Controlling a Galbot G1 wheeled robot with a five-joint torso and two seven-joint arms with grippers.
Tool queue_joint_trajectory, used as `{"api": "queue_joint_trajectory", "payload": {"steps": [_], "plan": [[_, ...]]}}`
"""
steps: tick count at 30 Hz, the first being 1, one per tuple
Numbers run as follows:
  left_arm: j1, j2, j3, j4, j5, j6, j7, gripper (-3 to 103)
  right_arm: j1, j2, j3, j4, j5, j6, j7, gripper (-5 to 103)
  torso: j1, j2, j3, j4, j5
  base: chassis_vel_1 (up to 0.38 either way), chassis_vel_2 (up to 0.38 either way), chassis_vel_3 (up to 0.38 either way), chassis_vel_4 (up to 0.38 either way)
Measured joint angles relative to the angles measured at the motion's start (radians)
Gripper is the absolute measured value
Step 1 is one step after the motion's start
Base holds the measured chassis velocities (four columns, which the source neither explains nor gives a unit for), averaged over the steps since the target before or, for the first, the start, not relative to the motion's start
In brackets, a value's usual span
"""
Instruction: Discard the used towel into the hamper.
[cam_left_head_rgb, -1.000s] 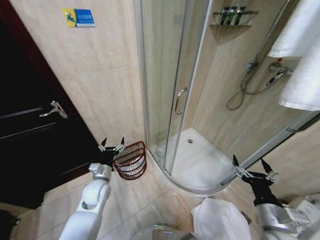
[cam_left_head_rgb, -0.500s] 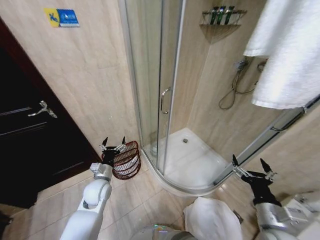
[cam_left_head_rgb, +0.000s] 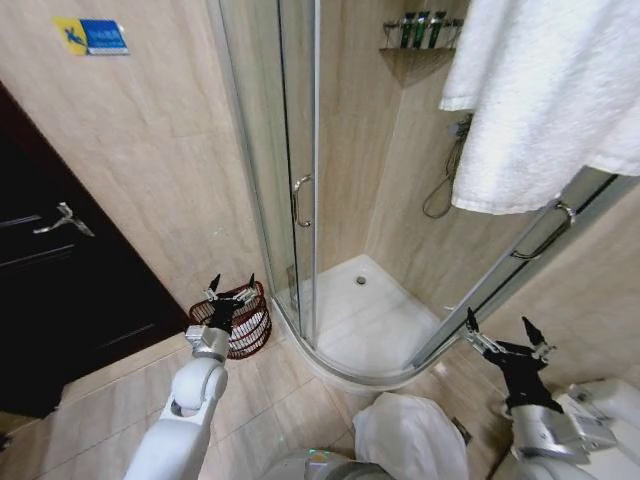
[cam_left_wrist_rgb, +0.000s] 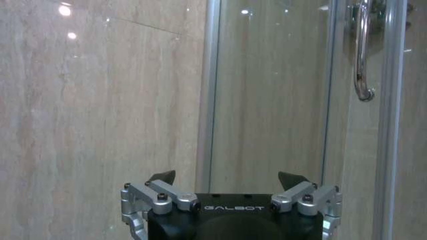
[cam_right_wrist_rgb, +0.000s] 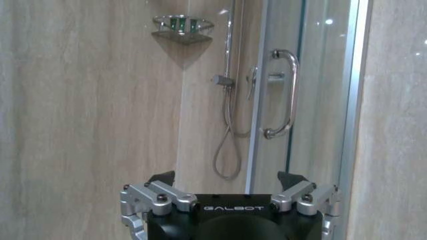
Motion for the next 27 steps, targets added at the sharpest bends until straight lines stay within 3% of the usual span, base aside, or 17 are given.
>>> {"api": "queue_joint_trajectory", "payload": {"steps": [27], "plan": [[0.003,-0.012,0.012,-0.007,0.027,-0.003,-0.003,100,-0.019,-0.002,0.004,0.001,0.008,0.016,0.015,100,0.000,0.000,0.000,0.0000,0.0001,0.040,-0.036,-0.038,0.039]]}}
